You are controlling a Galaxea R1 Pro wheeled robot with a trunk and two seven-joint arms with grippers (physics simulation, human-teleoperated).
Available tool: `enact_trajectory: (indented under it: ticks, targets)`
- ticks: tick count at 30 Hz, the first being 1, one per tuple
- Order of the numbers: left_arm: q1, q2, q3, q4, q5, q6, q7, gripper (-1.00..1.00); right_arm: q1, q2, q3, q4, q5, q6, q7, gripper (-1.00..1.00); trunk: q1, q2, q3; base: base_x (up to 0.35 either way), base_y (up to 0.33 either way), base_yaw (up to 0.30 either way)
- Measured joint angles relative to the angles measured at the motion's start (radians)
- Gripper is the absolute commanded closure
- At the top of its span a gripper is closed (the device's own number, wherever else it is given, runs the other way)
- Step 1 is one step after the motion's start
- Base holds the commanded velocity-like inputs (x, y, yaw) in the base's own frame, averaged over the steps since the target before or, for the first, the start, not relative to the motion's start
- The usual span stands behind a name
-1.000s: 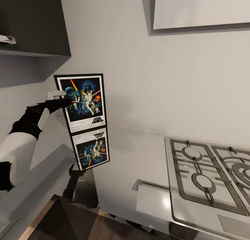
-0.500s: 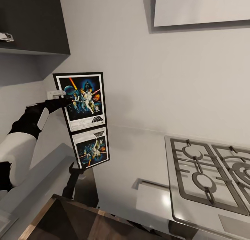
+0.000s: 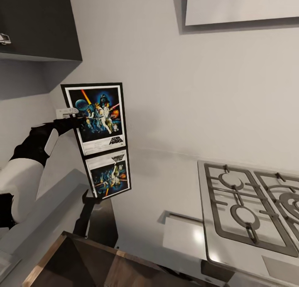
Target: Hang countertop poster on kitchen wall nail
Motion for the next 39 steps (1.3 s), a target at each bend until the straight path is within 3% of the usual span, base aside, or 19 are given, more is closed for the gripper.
enact_trajectory:
  ticks: [10,39]
  targets:
    - [0.000,0.000,0.001,0.000,0.000,0.000,0.000,-1.00,0.000,0.000,0.000,0.000,0.000,0.000,0.000,-1.00,0.000,0.000,-0.011,0.000,0.000,0.000]
    - [0.000,0.002,0.002,0.003,-0.001,0.000,0.000,-1.00,0.000,0.000,0.000,0.000,0.000,0.000,0.000,-1.00,0.000,0.000,-0.012,0.030,0.000,0.000]
